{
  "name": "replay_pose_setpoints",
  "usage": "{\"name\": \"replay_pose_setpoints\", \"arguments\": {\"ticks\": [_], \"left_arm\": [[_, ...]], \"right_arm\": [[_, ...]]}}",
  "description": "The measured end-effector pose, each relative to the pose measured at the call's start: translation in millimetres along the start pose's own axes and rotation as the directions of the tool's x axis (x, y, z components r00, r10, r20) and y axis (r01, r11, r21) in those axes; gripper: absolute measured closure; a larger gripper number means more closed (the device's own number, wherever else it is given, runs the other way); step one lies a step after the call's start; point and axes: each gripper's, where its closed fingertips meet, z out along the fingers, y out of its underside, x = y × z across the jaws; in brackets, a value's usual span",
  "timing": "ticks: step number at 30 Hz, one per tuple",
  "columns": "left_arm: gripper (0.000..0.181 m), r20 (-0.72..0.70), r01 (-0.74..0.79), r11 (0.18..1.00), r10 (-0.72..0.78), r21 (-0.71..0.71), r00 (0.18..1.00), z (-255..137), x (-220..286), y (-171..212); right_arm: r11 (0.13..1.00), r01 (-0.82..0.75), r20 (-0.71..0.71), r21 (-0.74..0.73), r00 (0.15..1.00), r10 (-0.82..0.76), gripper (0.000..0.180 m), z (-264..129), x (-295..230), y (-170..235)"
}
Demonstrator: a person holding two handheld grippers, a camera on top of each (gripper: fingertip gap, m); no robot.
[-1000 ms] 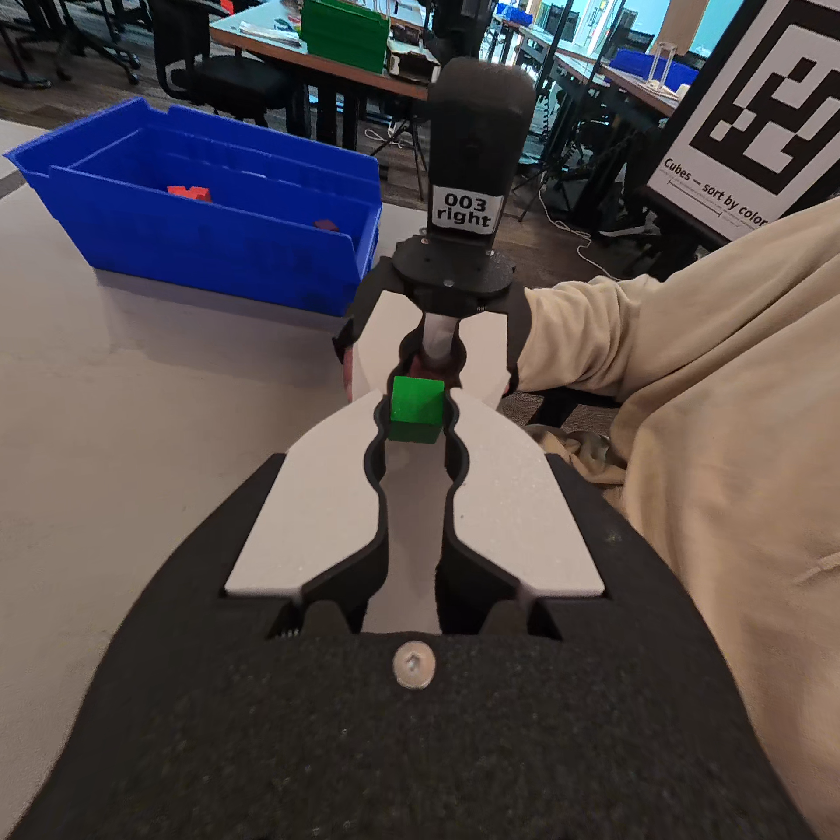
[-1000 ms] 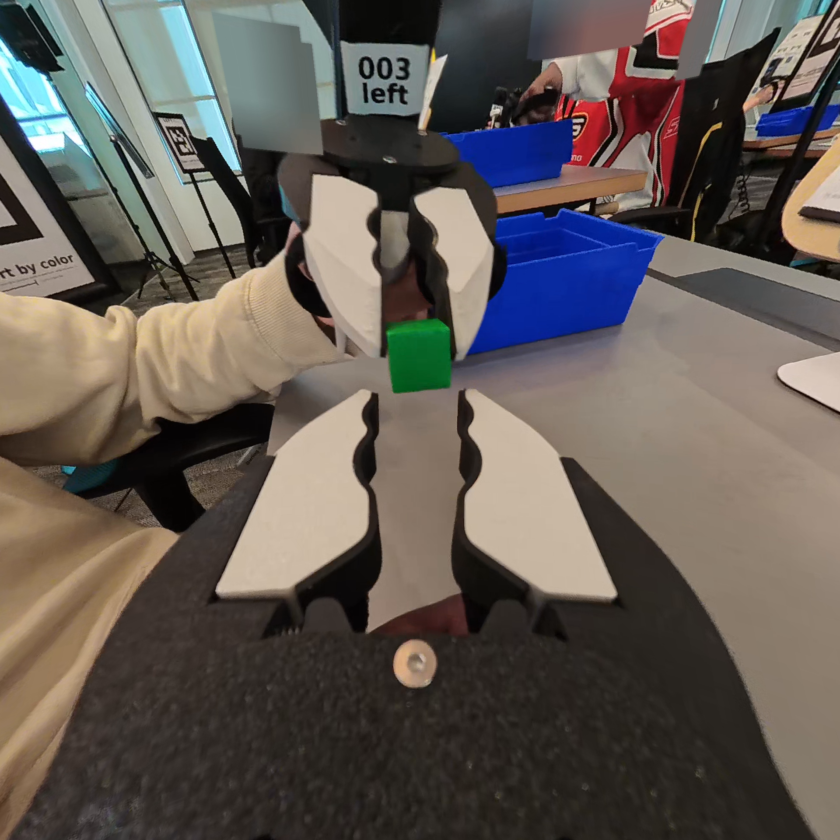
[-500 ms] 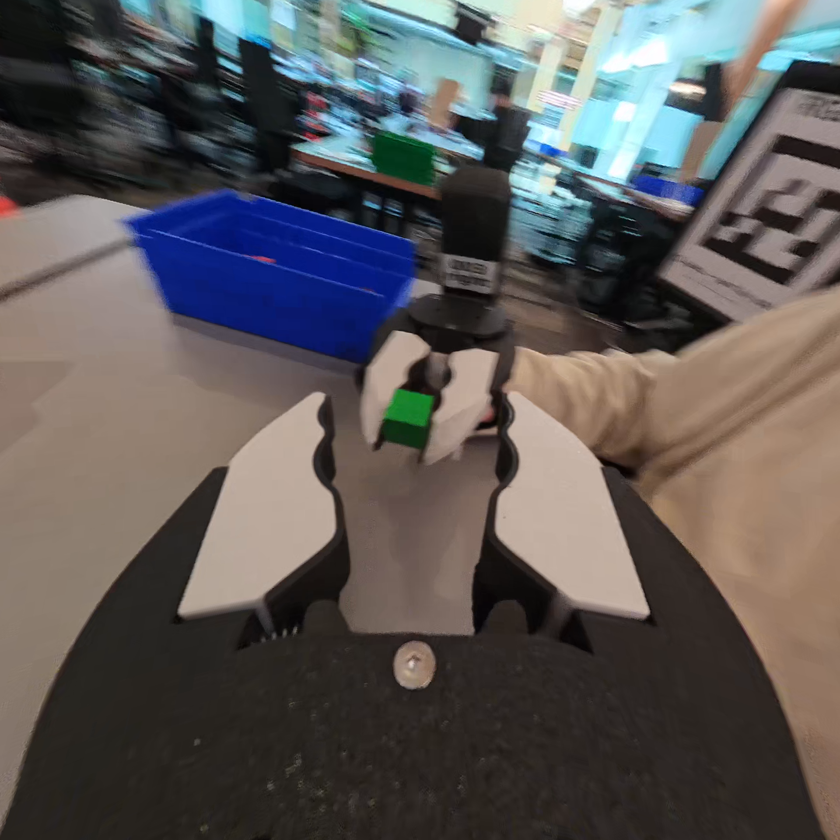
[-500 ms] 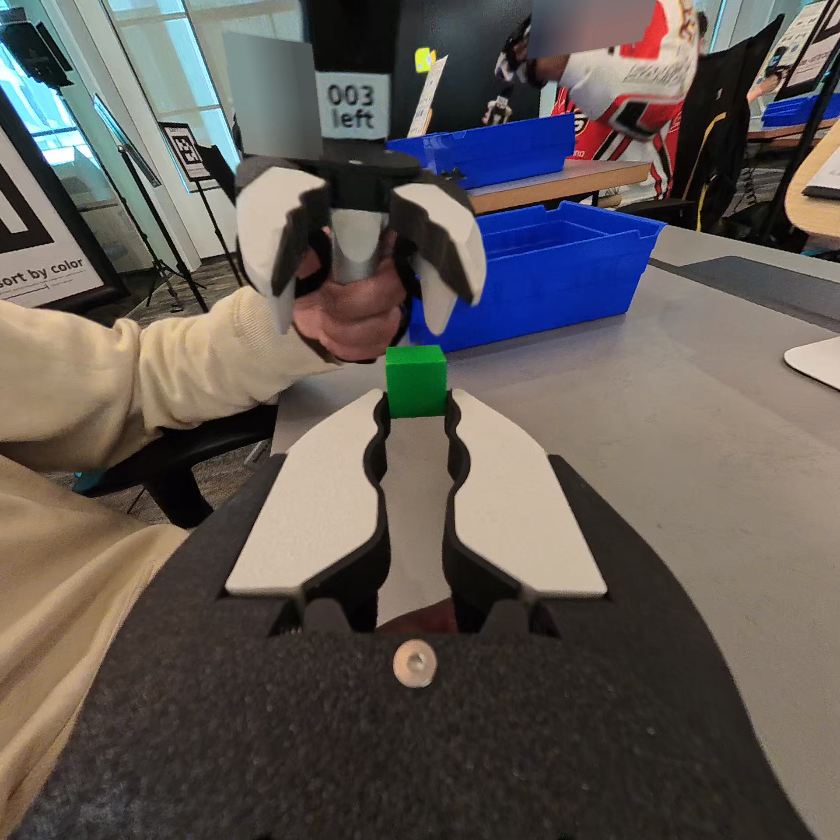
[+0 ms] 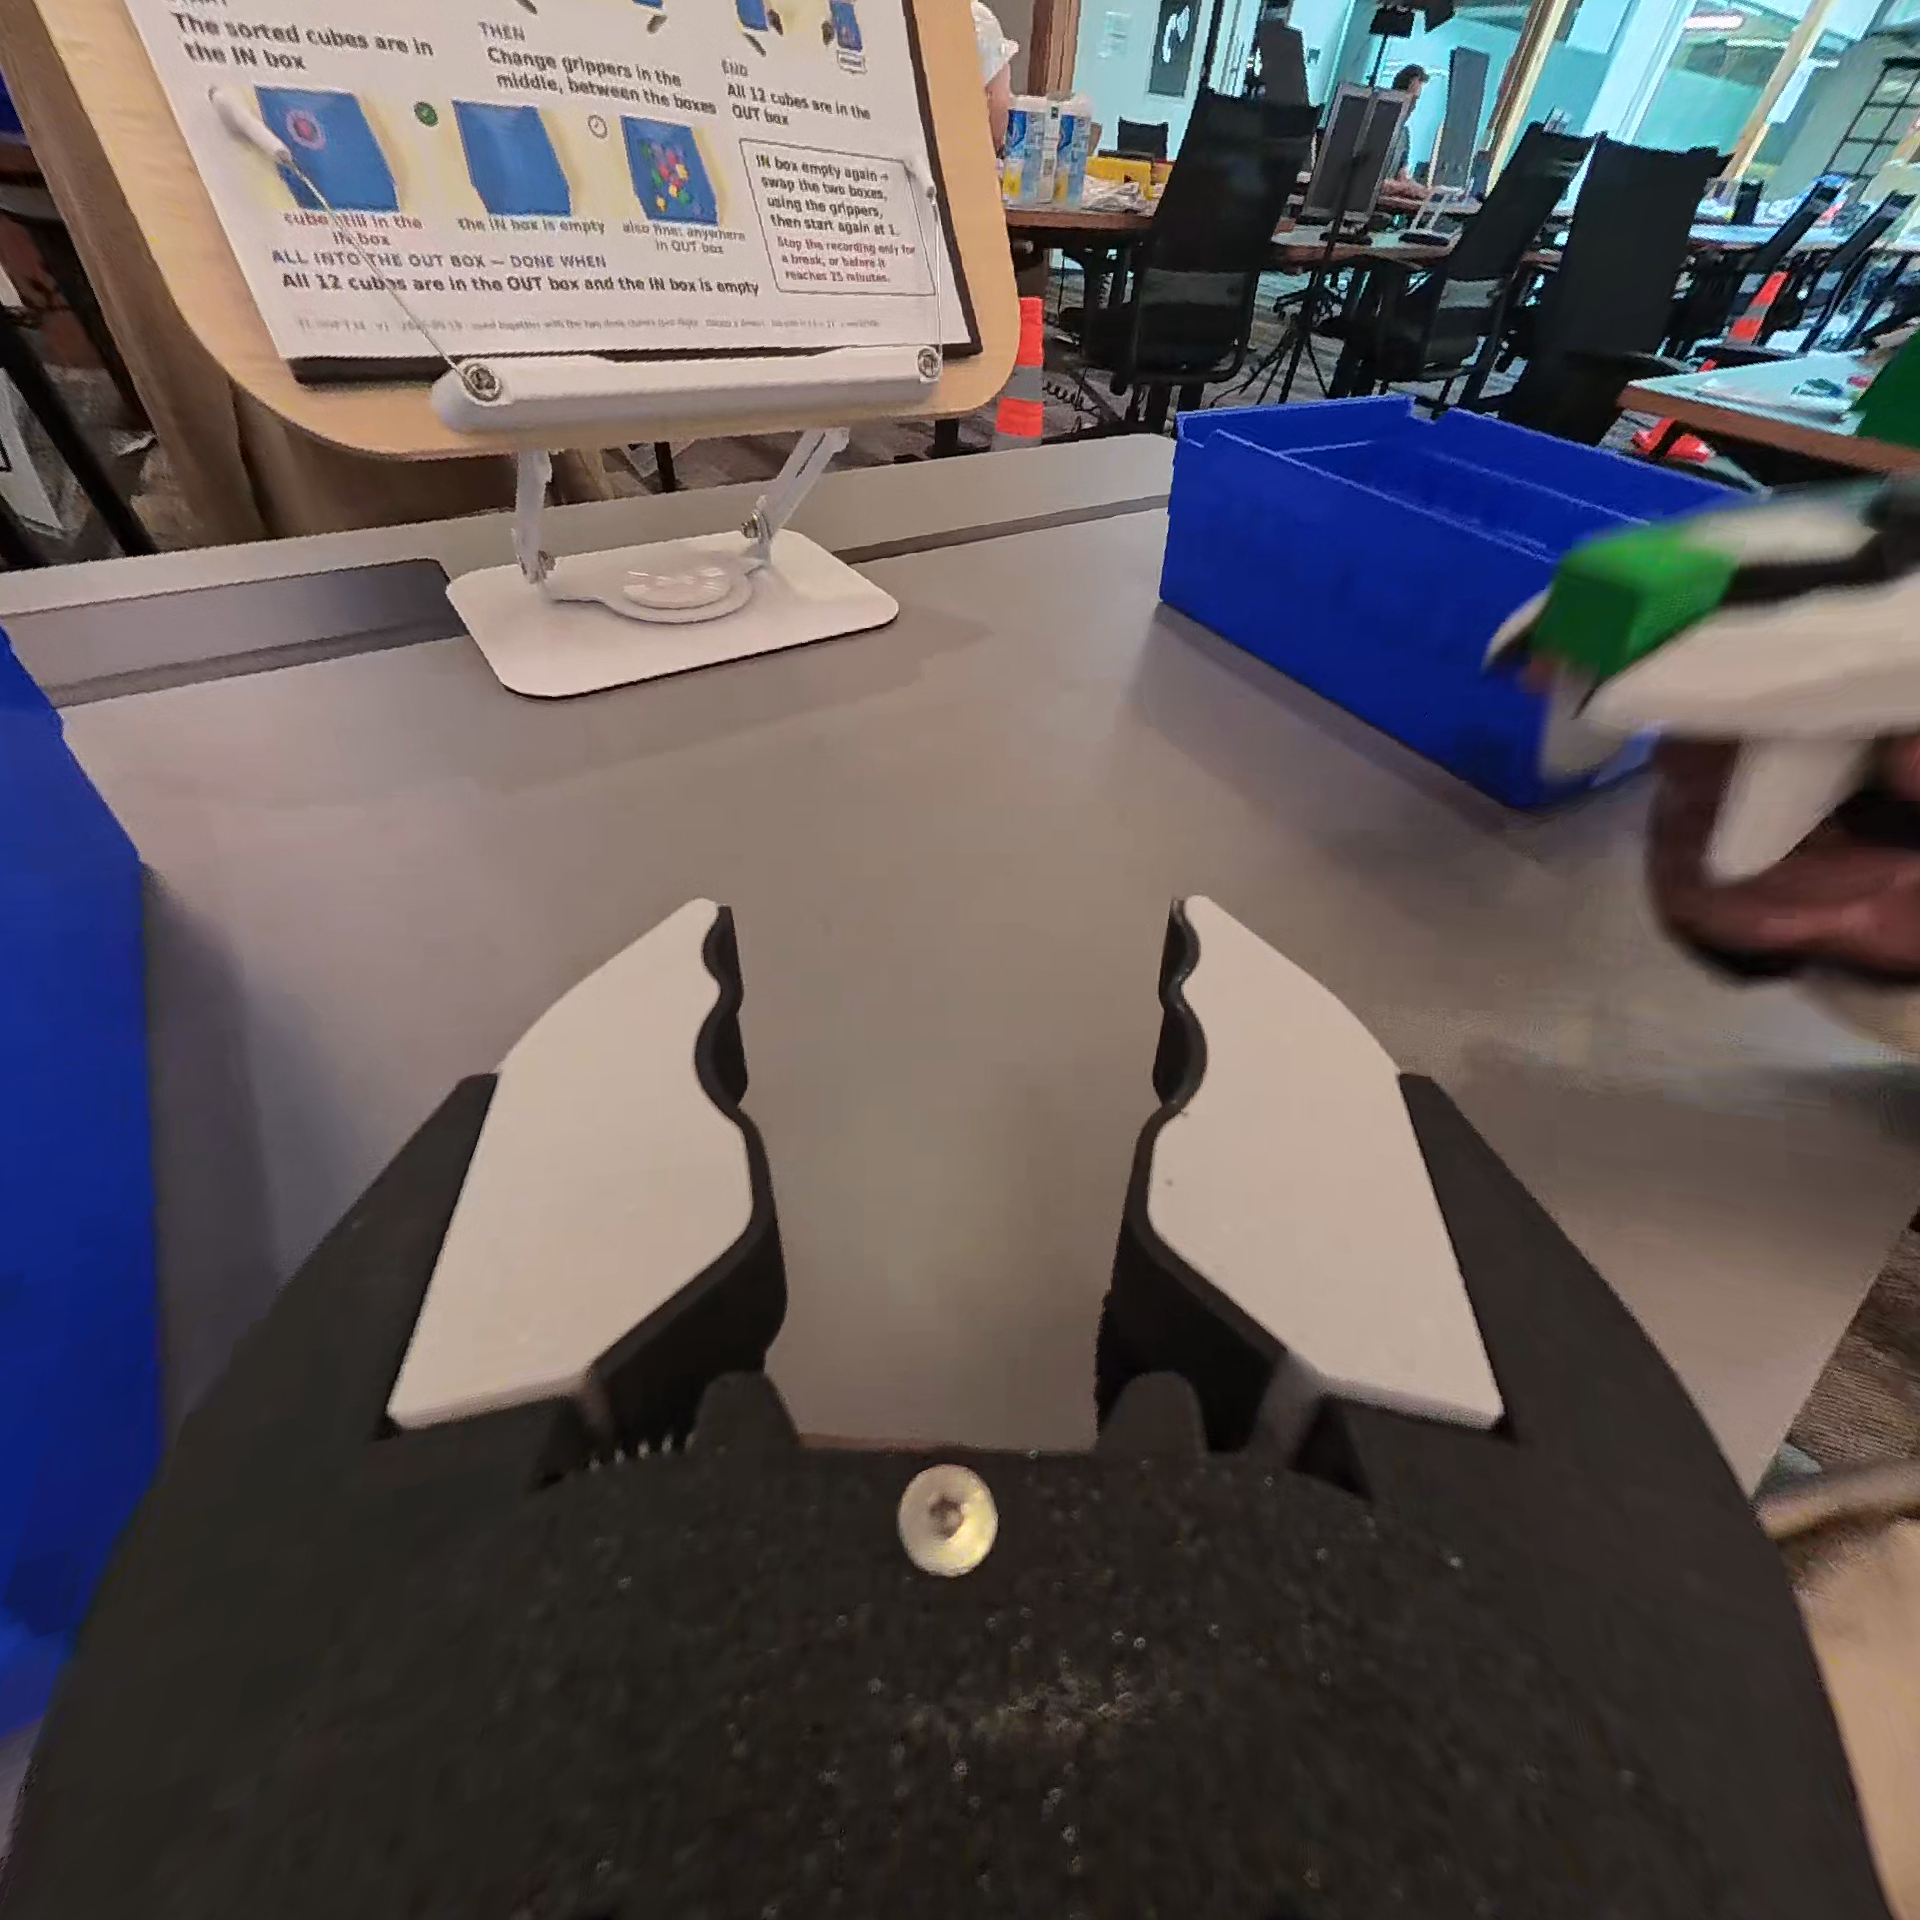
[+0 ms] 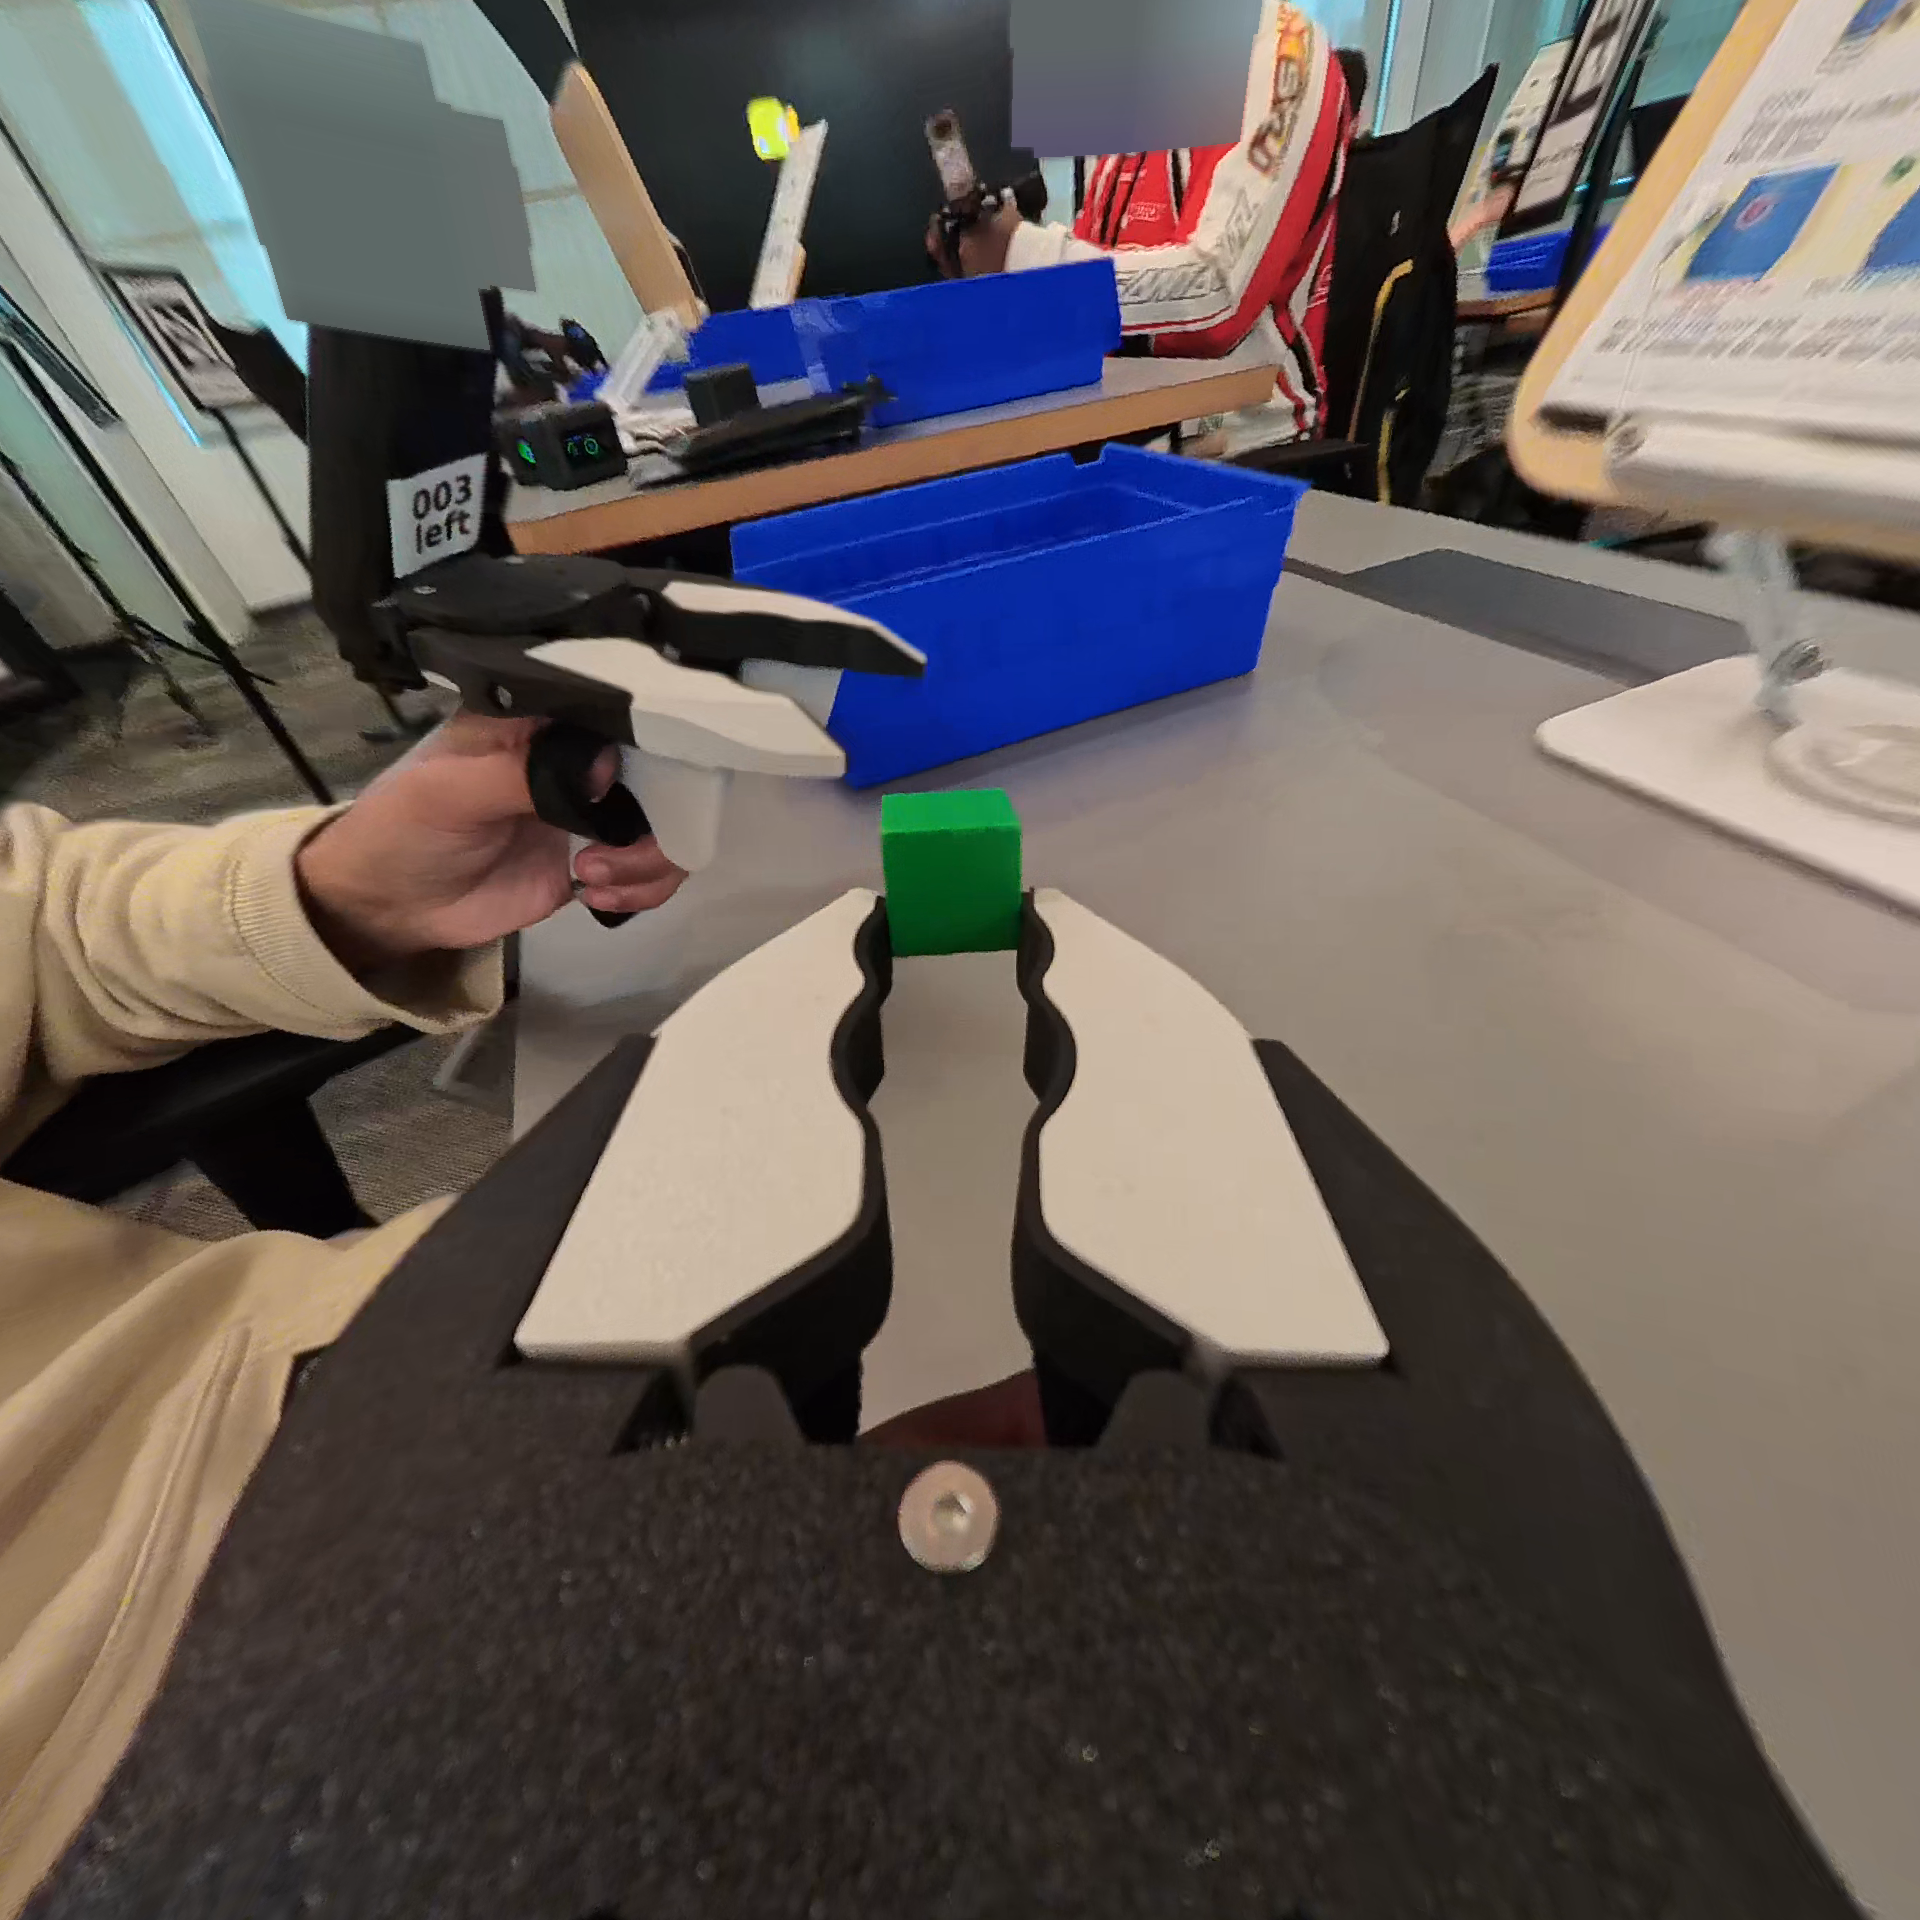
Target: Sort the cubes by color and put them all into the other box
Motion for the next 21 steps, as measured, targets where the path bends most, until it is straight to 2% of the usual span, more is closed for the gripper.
{"name": "replay_pose_setpoints", "arguments": {"ticks": [3,5,7,9,12,15,19,21], "left_arm": [[0.107,-0.008,-0.031,1.0,0.031,0.004,1.0,-3.9,0.7,-2.3],[0.107,-0.014,-0.044,0.999,0.044,-0.002,0.999,-6.3,1.1,-2.9],[0.108,-0.029,-0.039,0.999,0.039,-0.003,0.999,-7.1,2.8,-3.9],[0.108,-0.054,-0.023,1.0,0.023,0.0,0.998,-6.1,6.6,-5.3],[0.109,-0.077,-0.035,0.999,0.033,-0.024,0.996,-1.6,13.4,-2.0],[0.11,-0.072,-0.078,0.996,0.075,-0.046,0.995,1.3,16.5,3.6],[0.111,-0.069,-0.111,0.992,0.107,-0.065,0.992,4.2,18.9,9.8],[0.111,-0.079,-0.108,0.991,0.102,-0.083,0.992,5.5,20.6,14.4]], "right_arm": [[0.999,0.034,-0.185,0.01,0.982,-0.032,0.157,-58.6,30.7,-63.6],[0.994,0.039,-0.357,-0.101,0.931,-0.072,0.157,-118.7,72.9,-90.2],[0.959,0.032,-0.53,-0.281,0.828,-0.182,0.157,-176.3,131.0,-88.7],[0.87,-0.13,-0.544,-0.475,0.821,-0.175,0.157,-209.2,179.7,-49.0],[0.699,-0.314,-0.488,-0.643,0.871,-0.057,0.157,-219.3,219.5,22.1],[0.554,-0.267,-0.365,-0.789,0.928,-0.073,0.156,-209.5,226.7,73.0],[0.474,-0.26,-0.29,-0.841,0.957,0.01,0.156,-183.2,225.9,105.2],[0.4,-0.255,-0.263,-0.88,0.964,0.036,0.156,-179.2,222.3,119.0]]}}
